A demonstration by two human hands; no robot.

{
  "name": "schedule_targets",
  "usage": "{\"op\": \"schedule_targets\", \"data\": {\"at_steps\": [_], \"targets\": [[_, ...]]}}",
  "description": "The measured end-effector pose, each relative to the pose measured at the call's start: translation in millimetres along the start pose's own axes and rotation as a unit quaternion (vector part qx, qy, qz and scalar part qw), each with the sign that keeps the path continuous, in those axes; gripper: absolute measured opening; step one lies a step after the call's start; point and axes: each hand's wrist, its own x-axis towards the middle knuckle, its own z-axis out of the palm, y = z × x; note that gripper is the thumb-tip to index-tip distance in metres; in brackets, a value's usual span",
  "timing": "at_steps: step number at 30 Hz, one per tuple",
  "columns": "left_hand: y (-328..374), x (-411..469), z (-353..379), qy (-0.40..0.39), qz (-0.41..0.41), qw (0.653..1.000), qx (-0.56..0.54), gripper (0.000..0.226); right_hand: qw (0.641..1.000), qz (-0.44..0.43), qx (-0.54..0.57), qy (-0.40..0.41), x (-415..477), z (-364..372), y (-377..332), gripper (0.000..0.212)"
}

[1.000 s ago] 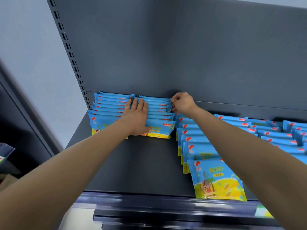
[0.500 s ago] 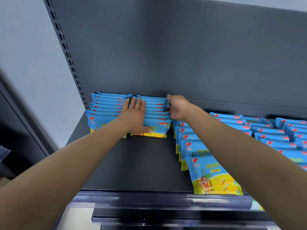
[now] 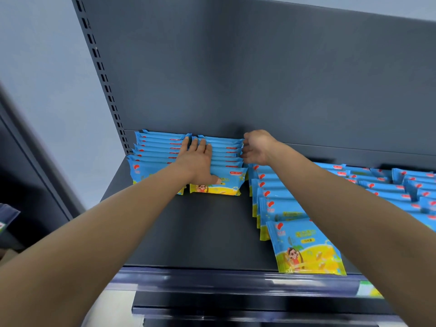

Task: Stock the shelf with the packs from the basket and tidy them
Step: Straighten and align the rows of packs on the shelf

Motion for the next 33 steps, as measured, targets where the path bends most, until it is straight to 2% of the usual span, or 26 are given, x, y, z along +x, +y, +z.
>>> {"op": "schedule_targets", "data": {"at_steps": [5, 12, 15, 19, 22, 24, 26, 30, 33], "targets": [[0.3, -2.4, 3.3, 0.006, -0.003, 1.000, -0.010, 0.102, 0.999, -0.030, -0.040, 0.020, -3.9, -3.8, -0.4, 0.046], [-0.6, -11.0, 4.8, 0.027, 0.033, 0.997, -0.061, 0.097, 0.991, -0.070, -0.113, 0.029, 3.0, -15.9, 4.1, 0.042], [1.6, -15.8, 2.0, 0.065, 0.053, 0.993, -0.082, 0.093, 0.981, -0.092, -0.166, 0.044, 6.9, -24.9, 5.3, 0.041], [27.5, -29.7, -14.5, 0.152, 0.103, 0.968, -0.170, 0.063, 0.941, -0.153, -0.298, 0.059, 3.6, -47.3, 7.4, 0.040], [66.2, -41.8, -25.9, 0.116, 0.180, 0.937, -0.277, 0.047, 0.897, -0.151, -0.415, 0.021, 8.2, -68.4, 14.7, 0.049], [94.5, -49.8, -27.3, 0.062, 0.221, 0.924, -0.306, 0.052, 0.869, -0.133, -0.476, -0.001, 12.4, -80.0, 20.2, 0.058], [118.6, -53.8, -21.9, 0.017, 0.233, 0.932, -0.277, 0.070, 0.845, -0.125, -0.519, -0.020, 14.3, -88.5, 24.8, 0.067], [139.3, -47.5, -3.6, 0.020, 0.231, 0.957, -0.172, 0.107, 0.794, -0.122, -0.593, -0.047, 17.5, -100.9, 31.0, 0.081], [136.2, -40.5, -2.0, -0.020, 0.198, 0.961, -0.192, 0.104, 0.778, -0.116, -0.614, -0.061, 22.5, -106.4, 34.0, 0.085]]}}
